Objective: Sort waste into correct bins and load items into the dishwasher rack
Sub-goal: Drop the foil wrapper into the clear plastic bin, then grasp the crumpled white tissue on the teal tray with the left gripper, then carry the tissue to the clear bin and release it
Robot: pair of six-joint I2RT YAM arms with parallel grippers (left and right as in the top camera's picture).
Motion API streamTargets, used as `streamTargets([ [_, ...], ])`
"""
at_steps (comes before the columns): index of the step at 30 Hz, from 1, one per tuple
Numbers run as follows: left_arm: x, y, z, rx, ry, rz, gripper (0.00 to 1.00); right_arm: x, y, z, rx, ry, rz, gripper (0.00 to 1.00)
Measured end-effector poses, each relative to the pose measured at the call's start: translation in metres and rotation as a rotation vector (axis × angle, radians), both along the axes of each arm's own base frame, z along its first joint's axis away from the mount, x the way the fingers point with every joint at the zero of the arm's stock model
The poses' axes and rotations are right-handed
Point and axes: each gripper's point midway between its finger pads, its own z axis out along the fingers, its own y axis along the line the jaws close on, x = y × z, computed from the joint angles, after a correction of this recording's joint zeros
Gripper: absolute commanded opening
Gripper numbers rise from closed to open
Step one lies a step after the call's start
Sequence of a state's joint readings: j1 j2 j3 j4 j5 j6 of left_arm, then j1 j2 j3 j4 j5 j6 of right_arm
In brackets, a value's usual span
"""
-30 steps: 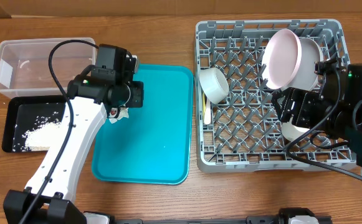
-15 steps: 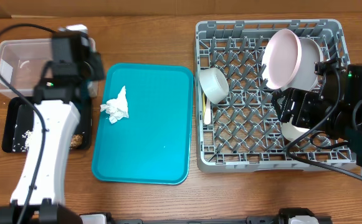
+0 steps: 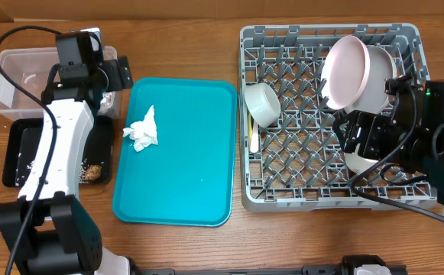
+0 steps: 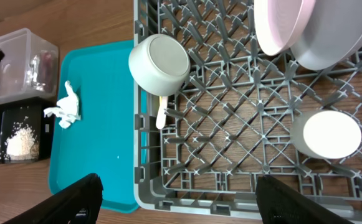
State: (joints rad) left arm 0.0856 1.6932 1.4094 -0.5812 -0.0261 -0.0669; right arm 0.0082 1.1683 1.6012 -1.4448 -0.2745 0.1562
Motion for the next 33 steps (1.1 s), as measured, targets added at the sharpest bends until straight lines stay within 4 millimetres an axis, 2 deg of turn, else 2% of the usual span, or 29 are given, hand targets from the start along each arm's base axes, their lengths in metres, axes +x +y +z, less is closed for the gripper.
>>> streamTargets([
  [5,-0.048,-0.046,0.018,-0.049,0.136,-0.118,0.76,0.008,0.000,0.006,0.001,-0.039,0.000,0.84],
  [7,-0.065,-0.065,0.014,-0.063,0.197,-0.151,0.76,0.008,0.000,0.006,0.001,-0.043,0.000,0.84],
  [10,-0.074,-0.082,-0.004,-0.087,0.249,-0.132,0.76,0.009,0.000,0.007,0.000,-0.046,0.000,0.84],
  [13,-0.076,-0.081,-0.035,-0.096,0.306,-0.083,0.77,0.009,0.000,0.006,0.000,-0.046,0.000,0.84],
  [16,-0.079,-0.077,-0.069,-0.087,0.378,-0.039,0.84,0.009,0.000,0.006,0.000,-0.045,0.000,0.84],
  [18,-0.074,-0.071,-0.087,-0.058,0.400,-0.013,0.84,0.008,0.000,0.006,0.000,-0.044,0.000,0.84],
  [21,-0.062,-0.066,-0.102,-0.027,0.391,0.001,0.82,0.008,0.000,0.006,0.001,-0.042,0.000,0.84],
  [22,-0.060,-0.065,-0.107,-0.021,0.397,0.002,0.78,0.008,0.000,0.006,0.000,-0.042,0.000,0.84],
  [24,-0.062,-0.065,-0.119,-0.016,0.430,-0.002,0.73,0.008,0.000,0.006,0.000,-0.042,0.000,0.84],
  [28,-0.073,-0.065,-0.144,-0.011,0.520,-0.003,0.72,0.008,0.000,0.006,0.000,-0.040,0.000,0.84],
  [30,-0.075,-0.065,-0.150,-0.009,0.539,-0.002,0.48,0.008,0.000,0.006,0.000,-0.040,0.000,0.84],
  [31,-0.075,-0.064,-0.151,-0.006,0.541,0.000,0.25,0.008,0.000,0.006,0.000,-0.040,0.001,0.84],
  [32,-0.075,-0.063,-0.151,0.001,0.542,-0.003,0.10,0.008,0.000,0.006,0.001,-0.040,0.000,0.84],
  [33,-0.077,-0.063,-0.151,0.006,0.547,-0.006,0.04,0.007,0.000,0.005,0.000,-0.039,0.000,0.84],
])
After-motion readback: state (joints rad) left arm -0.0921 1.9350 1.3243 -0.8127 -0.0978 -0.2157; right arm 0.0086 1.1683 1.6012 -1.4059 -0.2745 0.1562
